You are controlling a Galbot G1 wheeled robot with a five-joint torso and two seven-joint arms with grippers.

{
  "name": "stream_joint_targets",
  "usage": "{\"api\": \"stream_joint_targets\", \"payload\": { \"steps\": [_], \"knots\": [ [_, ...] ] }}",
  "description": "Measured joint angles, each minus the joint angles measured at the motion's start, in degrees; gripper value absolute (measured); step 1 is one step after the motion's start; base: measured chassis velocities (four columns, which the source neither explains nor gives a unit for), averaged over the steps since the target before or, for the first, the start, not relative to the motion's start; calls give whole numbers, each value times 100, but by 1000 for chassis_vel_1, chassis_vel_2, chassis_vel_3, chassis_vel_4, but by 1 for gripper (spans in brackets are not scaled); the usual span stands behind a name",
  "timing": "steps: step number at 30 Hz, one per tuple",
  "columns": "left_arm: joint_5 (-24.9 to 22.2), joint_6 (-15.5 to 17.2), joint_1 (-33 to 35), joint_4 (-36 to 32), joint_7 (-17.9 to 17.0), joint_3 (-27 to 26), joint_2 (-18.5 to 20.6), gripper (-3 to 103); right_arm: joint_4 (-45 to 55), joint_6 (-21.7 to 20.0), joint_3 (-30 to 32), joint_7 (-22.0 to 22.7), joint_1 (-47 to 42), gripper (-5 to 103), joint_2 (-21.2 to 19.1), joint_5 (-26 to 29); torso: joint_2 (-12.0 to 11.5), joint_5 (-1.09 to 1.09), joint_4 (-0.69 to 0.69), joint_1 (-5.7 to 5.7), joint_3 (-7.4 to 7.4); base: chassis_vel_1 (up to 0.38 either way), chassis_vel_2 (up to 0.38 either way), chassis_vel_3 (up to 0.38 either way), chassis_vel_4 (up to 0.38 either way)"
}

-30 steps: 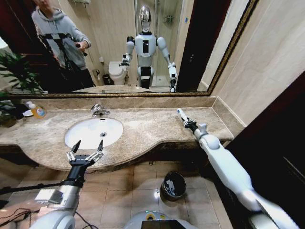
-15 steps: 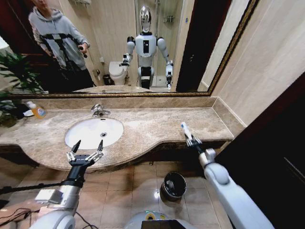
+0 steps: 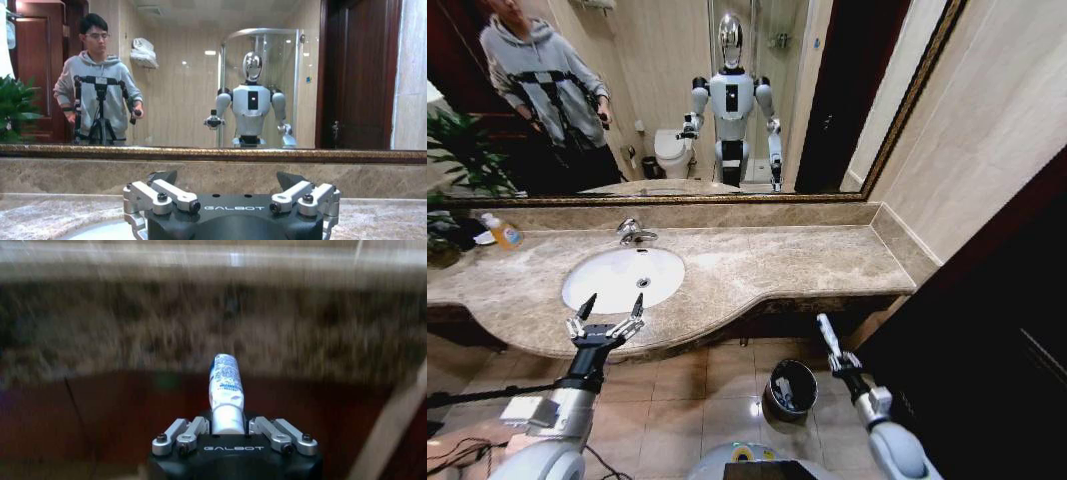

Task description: Pick up the trash from the sink and place it in the trash bin.

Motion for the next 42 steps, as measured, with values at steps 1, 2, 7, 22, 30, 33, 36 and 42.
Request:
{"api": "stream_joint_targets", "payload": {
  "steps": [1, 2, 7, 22, 30, 33, 36, 42],
  "knots": [
    [0, 0, 0, -1, 0, 0, 0, 100, -205, -19, -64, 11, 73, 25, 28, 16, 0, 0, 0, 0, 0, 0, 0, 0, 0],
    [0, 0, 0, 0, 0, 0, 0, 100, -385, -26, -112, 14, 147, 25, 46, 2, 0, 1, 0, 0, 0, 0, 0, 0, 0],
    [0, 0, 0, 0, 0, 0, 0, 100, -1620, -55, -346, 25, 745, 25, 175, -278, 0, 1, 1, 1, 0, 0, 0, 0, 0],
    [0, 0, 0, 0, 0, 0, 0, 100, -4184, 78, -545, -305, 1853, 25, 667, -1344, -1, 1, 0, 1, 1, 0, 0, 0, 0],
    [0, 0, 0, 0, 0, 0, 0, 100, -5039, 164, -486, -383, 2346, 25, 1010, -1583, -1, 0, 1, 1, 1, 0, 0, 0, 0],
    [0, 0, 0, 0, 0, 0, 0, 100, -5093, 164, -480, -378, 2400, 25, 1074, -1652, -1, 1, 1, 1, 1, 0, 0, 0, 0],
    [0, 0, -1, 0, 0, 0, 0, 100, -5118, 161, -491, -329, 2464, 27, 1119, -1771, -1, 0, 1, 1, 1, 0, 0, 0, 0],
    [0, 0, 0, 0, 0, 0, 0, 100, -5128, 154, -494, -313, 2533, 48, 1077, -1857, -1, 0, 1, 1, 1, 0, 0, 0, 0]
  ]
}}
